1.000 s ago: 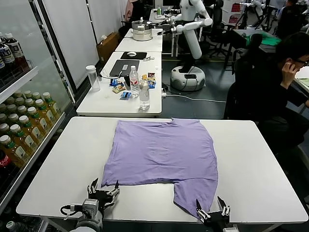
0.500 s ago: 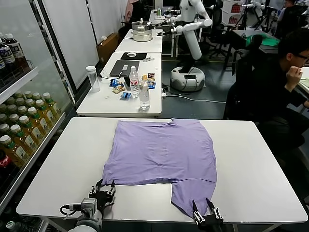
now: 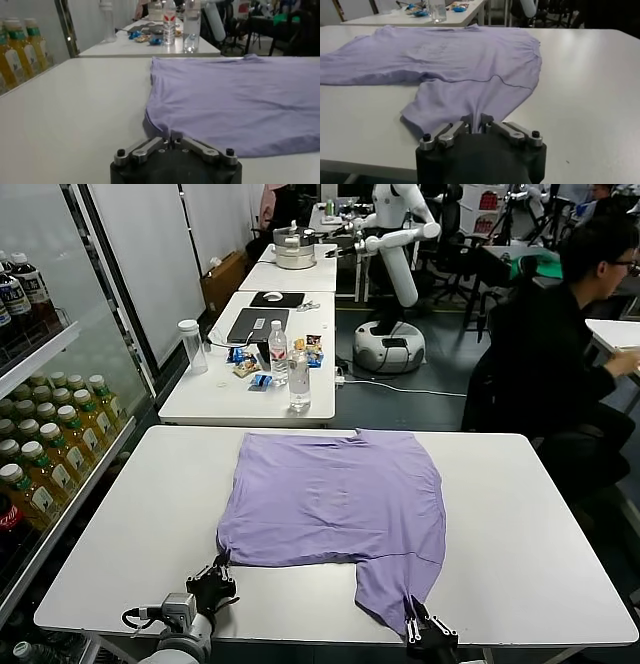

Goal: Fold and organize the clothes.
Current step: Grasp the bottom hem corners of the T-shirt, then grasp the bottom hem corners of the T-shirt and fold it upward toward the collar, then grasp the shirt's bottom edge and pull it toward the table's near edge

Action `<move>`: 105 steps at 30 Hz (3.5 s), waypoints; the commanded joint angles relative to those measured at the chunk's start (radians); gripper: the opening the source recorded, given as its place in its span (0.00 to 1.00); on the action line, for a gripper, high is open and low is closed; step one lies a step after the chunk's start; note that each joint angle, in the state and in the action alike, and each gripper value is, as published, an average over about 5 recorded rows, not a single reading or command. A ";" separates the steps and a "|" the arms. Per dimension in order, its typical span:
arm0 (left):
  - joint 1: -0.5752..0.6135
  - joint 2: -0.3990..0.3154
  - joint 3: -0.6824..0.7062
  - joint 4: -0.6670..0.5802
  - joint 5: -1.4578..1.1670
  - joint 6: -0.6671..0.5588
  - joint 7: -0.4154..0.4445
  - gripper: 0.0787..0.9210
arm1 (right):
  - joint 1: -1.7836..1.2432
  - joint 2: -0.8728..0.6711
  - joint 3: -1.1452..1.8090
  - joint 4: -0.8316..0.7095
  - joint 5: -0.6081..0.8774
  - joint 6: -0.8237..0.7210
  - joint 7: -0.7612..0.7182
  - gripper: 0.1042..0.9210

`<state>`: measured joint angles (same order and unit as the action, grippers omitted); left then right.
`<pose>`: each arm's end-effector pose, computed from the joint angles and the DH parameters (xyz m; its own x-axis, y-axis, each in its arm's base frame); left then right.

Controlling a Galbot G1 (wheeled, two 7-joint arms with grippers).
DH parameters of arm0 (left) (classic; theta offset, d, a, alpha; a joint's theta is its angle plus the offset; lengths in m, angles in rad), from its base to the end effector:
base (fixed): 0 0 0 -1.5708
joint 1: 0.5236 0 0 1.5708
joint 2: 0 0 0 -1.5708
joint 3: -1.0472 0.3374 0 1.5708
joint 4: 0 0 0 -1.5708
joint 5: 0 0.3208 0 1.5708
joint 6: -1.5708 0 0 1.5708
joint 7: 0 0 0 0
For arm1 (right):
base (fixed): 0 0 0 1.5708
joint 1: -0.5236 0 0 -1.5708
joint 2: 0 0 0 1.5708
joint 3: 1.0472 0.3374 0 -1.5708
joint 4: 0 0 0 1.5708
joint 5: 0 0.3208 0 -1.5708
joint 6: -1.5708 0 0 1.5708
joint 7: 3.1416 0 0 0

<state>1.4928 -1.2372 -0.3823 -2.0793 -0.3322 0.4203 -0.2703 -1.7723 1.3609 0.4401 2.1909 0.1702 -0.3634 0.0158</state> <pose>0.1710 0.0220 -0.2857 -0.9108 0.0249 0.4122 0.0329 0.9994 0.0124 0.0938 -0.0102 -0.2865 -0.8661 -0.1756 0.4680 -0.1664 0.9842 0.0612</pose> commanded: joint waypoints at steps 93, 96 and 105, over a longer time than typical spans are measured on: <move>-0.341 0.024 0.067 0.322 -0.195 -0.045 -0.033 0.25 | 0.560 -0.137 -0.019 -0.373 0.151 -0.131 0.080 0.35; -0.328 0.028 0.061 0.300 -0.208 -0.059 -0.033 0.14 | 0.548 -0.141 -0.013 -0.359 0.158 -0.130 0.079 0.24; -0.189 0.017 0.028 0.163 -0.226 -0.076 -0.033 0.02 | 0.422 -0.162 0.015 -0.231 0.174 -0.123 0.082 0.03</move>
<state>1.1901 -1.2095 -0.3359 -1.8008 -0.5332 0.3571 -0.3032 -1.2652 1.2026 0.4448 1.8718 0.3369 -0.4876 0.0951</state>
